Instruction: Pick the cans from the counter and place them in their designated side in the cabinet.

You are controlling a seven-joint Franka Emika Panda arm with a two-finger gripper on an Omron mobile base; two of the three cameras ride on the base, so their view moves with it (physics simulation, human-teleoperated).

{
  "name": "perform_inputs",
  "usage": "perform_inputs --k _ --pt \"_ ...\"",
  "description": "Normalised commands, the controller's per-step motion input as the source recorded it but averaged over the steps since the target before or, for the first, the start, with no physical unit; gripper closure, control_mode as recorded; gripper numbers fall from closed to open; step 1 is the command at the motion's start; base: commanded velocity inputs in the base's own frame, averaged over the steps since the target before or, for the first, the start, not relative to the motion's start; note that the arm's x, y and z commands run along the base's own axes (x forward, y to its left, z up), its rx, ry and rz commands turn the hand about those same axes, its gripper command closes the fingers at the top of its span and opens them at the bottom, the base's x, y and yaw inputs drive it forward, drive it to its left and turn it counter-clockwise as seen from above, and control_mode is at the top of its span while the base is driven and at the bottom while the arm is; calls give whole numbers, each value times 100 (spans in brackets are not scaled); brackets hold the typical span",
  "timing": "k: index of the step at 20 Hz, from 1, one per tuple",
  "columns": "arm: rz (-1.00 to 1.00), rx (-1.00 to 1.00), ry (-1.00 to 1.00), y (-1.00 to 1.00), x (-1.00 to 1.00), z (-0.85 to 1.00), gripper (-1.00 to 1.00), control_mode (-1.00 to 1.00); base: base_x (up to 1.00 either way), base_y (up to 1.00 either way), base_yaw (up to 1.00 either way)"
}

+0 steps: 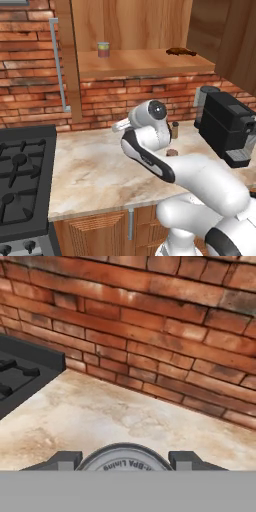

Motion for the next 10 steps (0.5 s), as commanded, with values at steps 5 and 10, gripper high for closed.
perform_inputs --k 5,10 --pt "1 1 -6 -19 -48 43 100 -100 0 0 0" --pt "0 0 1 -19 -46 41 100 -100 0 0 0"
